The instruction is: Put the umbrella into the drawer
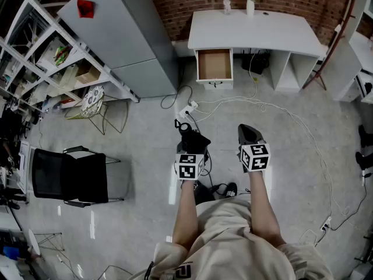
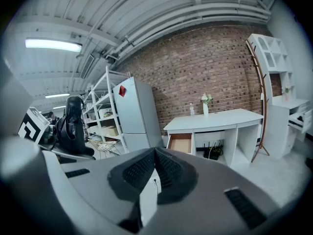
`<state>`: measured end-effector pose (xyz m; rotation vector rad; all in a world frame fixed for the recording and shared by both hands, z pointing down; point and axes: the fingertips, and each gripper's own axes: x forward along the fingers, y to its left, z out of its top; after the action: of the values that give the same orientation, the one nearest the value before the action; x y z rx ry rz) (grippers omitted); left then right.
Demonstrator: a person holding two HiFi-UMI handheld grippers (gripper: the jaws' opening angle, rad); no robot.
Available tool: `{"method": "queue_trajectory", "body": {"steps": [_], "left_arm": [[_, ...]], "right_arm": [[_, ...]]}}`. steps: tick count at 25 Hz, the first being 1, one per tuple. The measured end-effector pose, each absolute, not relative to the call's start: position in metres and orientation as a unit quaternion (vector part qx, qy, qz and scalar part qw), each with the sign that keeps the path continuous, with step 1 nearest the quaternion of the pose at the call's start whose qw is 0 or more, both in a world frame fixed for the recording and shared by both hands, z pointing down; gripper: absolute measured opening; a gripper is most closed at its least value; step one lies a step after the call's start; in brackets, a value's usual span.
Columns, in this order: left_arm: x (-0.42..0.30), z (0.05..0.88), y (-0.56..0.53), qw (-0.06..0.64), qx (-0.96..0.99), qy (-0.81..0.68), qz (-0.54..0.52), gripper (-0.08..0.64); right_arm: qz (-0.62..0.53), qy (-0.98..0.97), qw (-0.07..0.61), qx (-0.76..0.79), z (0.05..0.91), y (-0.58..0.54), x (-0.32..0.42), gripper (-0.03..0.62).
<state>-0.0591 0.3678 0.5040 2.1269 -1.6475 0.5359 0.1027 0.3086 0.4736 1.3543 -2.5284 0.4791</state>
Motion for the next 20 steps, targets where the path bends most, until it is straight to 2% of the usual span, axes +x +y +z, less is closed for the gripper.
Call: {"method": "queue_trajectory", "body": {"steps": [10, 15, 20], "left_arm": [[-0.054, 0.506, 0.356, 0.209, 0.749, -0.606, 0.165, 0.245], [-0.052, 0.502, 0.349, 0.205, 0.749, -0.610, 0.157, 0.245], [-0.048, 0.507, 0.339, 0.209, 0.752, -0.607, 0.150, 0.245]], "right_arm": [[0.163, -0.858, 0.132, 0.468, 0.486, 0.302, 0.131, 0.067], [0.184, -0.857, 0.102, 0.470, 0.478, 0.293, 0.145, 0.067], [0.173, -0.869, 0.114, 0.449, 0.483, 0.291, 0.140, 0.067]]}}
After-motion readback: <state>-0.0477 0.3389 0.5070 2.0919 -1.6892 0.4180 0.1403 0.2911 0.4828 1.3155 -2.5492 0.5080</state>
